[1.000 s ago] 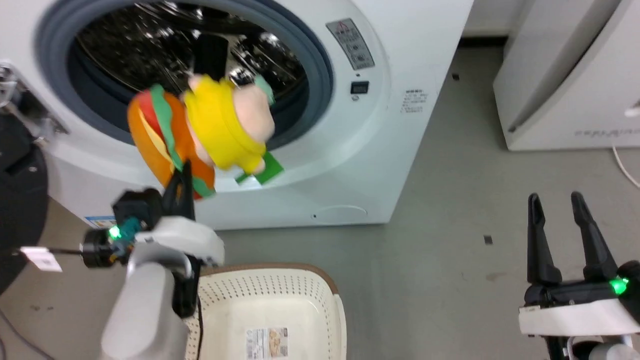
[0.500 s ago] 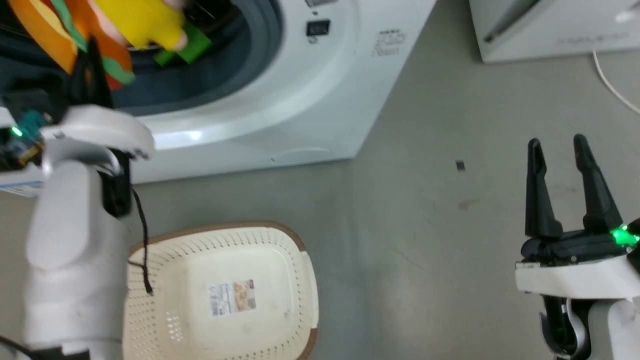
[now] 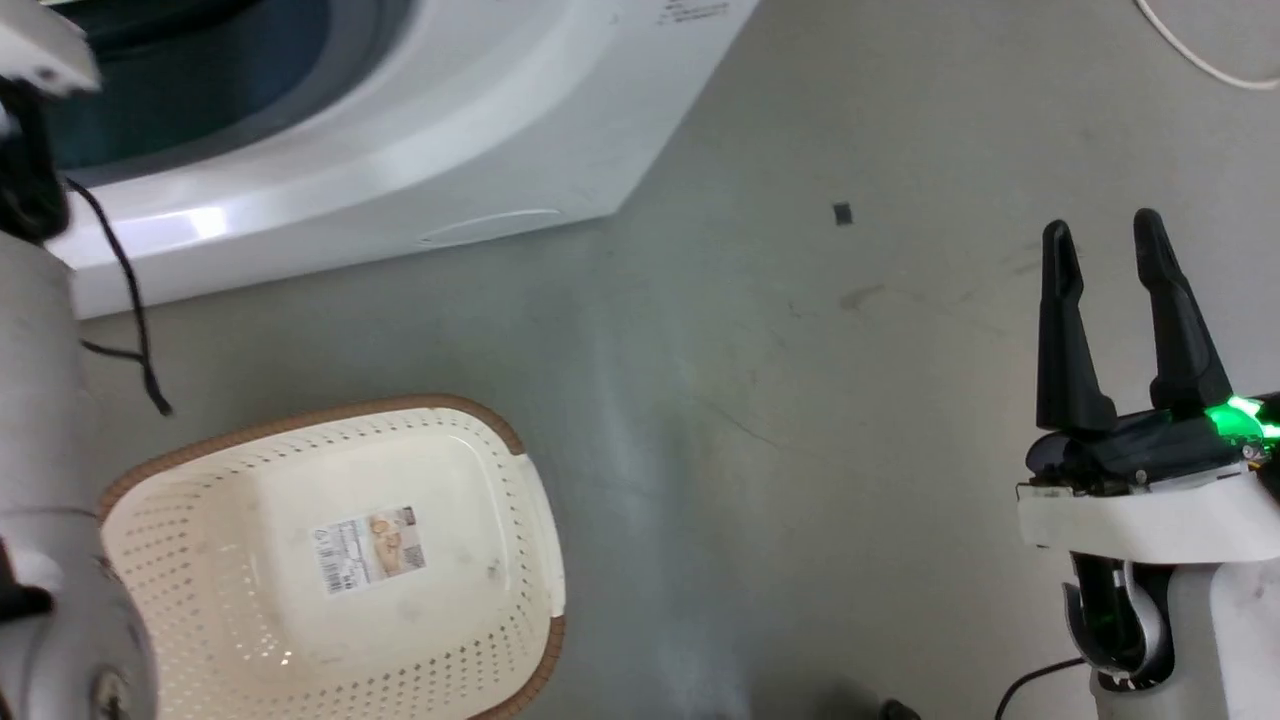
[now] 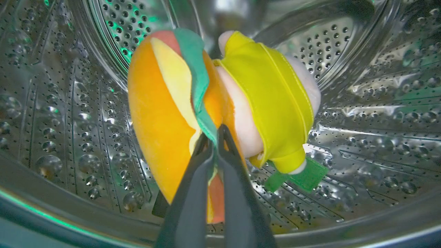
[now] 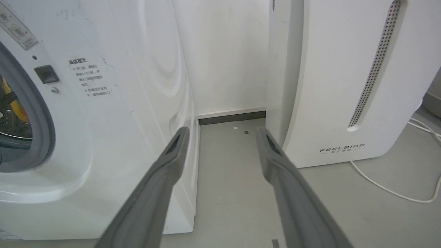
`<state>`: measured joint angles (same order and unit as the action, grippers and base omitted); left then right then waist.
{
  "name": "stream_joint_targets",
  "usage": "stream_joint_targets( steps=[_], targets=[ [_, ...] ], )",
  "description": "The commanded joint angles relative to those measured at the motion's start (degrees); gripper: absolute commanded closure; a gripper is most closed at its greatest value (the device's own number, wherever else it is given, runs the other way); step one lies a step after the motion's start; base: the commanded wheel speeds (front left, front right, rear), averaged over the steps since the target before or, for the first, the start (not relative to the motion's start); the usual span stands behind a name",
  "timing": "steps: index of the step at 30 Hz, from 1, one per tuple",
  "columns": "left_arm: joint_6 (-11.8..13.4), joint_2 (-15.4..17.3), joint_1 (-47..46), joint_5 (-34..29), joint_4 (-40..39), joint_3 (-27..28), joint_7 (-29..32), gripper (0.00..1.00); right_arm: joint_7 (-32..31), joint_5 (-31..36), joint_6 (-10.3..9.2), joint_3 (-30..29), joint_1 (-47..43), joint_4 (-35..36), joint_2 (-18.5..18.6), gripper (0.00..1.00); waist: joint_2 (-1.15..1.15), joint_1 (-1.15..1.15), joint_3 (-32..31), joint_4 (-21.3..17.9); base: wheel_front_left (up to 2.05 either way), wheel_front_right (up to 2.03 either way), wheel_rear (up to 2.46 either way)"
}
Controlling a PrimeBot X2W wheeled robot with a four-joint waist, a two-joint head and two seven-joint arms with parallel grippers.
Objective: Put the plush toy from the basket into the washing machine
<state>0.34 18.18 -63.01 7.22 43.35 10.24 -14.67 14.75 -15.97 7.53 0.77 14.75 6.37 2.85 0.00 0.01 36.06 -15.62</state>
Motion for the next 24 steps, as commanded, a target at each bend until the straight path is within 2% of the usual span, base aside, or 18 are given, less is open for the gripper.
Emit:
stream_joint_targets(
  steps=[1, 3, 4, 5, 9, 14, 24],
  targets=[
    [0.06, 0.85, -1.74, -0.15, 0.39, 0.25, -0.32, 1.00, 0.25, -0.41, -0.04, 0.17, 1.02, 0.39, 0.03, 0.00, 0.00, -0.01, 1.29, -1.29, 0.00, 0.00, 0.00],
    [0.13, 1.80, -3.30, -0.48, 1.67, 0.34, -0.33, 1.00, 0.25, -0.62, -0.04, 0.31, 1.21, 0.41, 0.03, 0.00, 0.00, -0.01, 1.67, -1.67, 0.00, 0.00, 0.00],
    [0.26, 2.19, -3.80, -0.79, 2.46, 0.23, -0.33, 0.56, 0.25, -0.70, -0.04, 0.34, 1.23, 0.39, 0.03, 0.00, 0.00, -0.01, 1.73, -1.78, 0.00, 0.00, 0.00],
    [0.38, 2.52, -4.23, -1.10, 3.22, 0.09, -0.33, 0.00, 0.25, -0.75, -0.04, 0.38, 1.20, 0.34, 0.03, 0.00, 0.00, -0.01, 1.74, -1.88, 0.00, 0.00, 0.00],
    [0.37, 3.06, -5.34, -1.48, 4.82, -0.08, -0.33, 0.00, 0.25, -0.79, -0.04, 0.30, 1.04, 0.03, 0.03, 0.00, 0.00, -0.01, 1.31, -1.78, 0.00, 0.00, 0.00],
    [0.40, 2.07, -3.44, -1.50, 6.08, -0.07, -0.33, 0.00, 0.25, -0.08, -0.04, 0.39, 0.58, -0.53, 0.03, 0.00, 0.00, -0.01, -1.18, -0.82, 0.00, 0.00, 0.00],
    [0.02, -3.23, 10.59, -1.46, -0.50, 0.40, -0.33, 0.00, 0.25, 2.47, -0.04, -0.33, -2.46, -1.96, 0.03, 0.00, 0.00, -0.01, -10.07, 2.89, 0.00, 0.00, 0.00]
  ],
)
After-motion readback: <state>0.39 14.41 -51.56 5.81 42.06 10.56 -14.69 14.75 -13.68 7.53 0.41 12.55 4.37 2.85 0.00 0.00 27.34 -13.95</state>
